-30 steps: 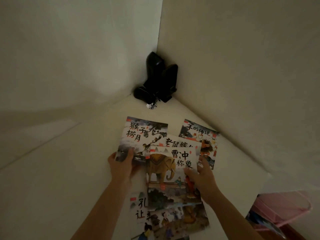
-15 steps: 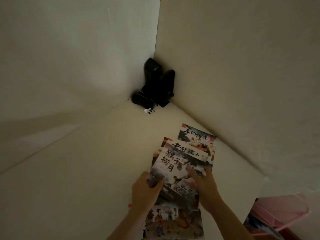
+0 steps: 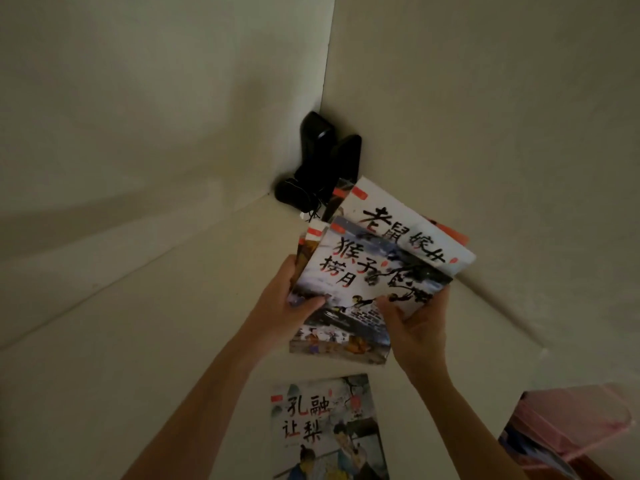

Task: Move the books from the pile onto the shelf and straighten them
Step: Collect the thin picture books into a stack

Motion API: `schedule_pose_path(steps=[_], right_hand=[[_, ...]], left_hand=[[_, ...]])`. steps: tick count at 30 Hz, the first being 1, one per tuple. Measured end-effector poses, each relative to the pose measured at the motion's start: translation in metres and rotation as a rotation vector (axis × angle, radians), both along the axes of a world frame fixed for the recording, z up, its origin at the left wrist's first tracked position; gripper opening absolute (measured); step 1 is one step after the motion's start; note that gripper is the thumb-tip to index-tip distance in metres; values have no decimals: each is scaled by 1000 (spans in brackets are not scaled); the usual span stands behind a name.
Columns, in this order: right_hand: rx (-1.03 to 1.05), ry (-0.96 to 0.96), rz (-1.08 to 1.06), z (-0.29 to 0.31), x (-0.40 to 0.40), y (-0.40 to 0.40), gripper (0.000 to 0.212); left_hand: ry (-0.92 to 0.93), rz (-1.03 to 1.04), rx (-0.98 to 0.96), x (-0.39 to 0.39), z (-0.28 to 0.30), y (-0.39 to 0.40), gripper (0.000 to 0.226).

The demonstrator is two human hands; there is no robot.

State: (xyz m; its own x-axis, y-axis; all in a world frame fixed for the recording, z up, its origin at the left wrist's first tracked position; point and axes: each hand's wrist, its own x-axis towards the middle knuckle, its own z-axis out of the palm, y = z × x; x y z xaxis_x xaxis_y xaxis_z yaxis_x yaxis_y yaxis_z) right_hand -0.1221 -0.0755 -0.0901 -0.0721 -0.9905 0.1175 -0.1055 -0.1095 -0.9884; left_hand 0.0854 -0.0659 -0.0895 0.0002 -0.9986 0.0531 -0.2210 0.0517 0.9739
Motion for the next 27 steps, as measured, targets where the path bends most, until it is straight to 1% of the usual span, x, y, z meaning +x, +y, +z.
schedule_pose_path(steps=[2, 4, 6, 9, 10, 11, 12, 13, 14, 15, 16, 17, 18, 21, 22, 24, 26, 27], right_hand=[[1, 67, 5, -9, -8, 8, 68], [18, 134, 25, -17, -16, 17, 68], [29, 226, 40, -23, -22, 25, 74], [59, 323, 63, -33, -30, 43, 82], [79, 338, 71, -37, -32, 50, 82], [94, 353, 75, -41, -33, 55, 82], [99, 370, 73, -44, -34, 59, 81], [101, 378, 66, -46, -34, 62, 79], [102, 375, 52, -47, -33, 64, 77], [109, 363, 30, -49, -31, 64, 75], [115, 341, 9, -52, -27, 62, 71], [122, 320, -5, -53, -22, 60, 68], [126, 308, -13, -53, -15, 58, 65], [107, 316, -58, -39, 1, 53, 55], [112, 311, -68, -28, 5, 53, 51], [156, 370, -55, -7, 5, 51, 48], [237, 499, -23, 8, 1, 53, 48], [303, 542, -5, 11, -1, 58, 46]], left_hand=[[10, -34, 46, -3, -17, 9, 52], [-22, 8, 59, -7, -32, 19, 58], [-111, 53, 25, -12, -46, 28, 52], [-85, 64, 114, -24, -52, 45, 49], [-109, 102, 117, -26, -54, 50, 48], [-216, 147, 85, -27, -55, 52, 48], [-328, 180, 39, -26, -58, 52, 53], [-393, 203, 4, -24, -62, 51, 62], [-358, 204, 30, -22, -62, 51, 68], [-245, 178, 70, -22, -60, 51, 70], [-114, 128, 107, -23, -59, 50, 70], [-33, 82, 111, -26, -59, 49, 65], [-19, 73, 98, -30, -58, 49, 58], [-74, 150, 93, -39, -51, 50, 31], [-93, 183, 102, -39, -43, 51, 30], [-149, 238, 127, -33, -25, 54, 29], [-306, 251, 183, -27, -20, 63, 26], [-381, 226, 252, -24, -22, 72, 28]])
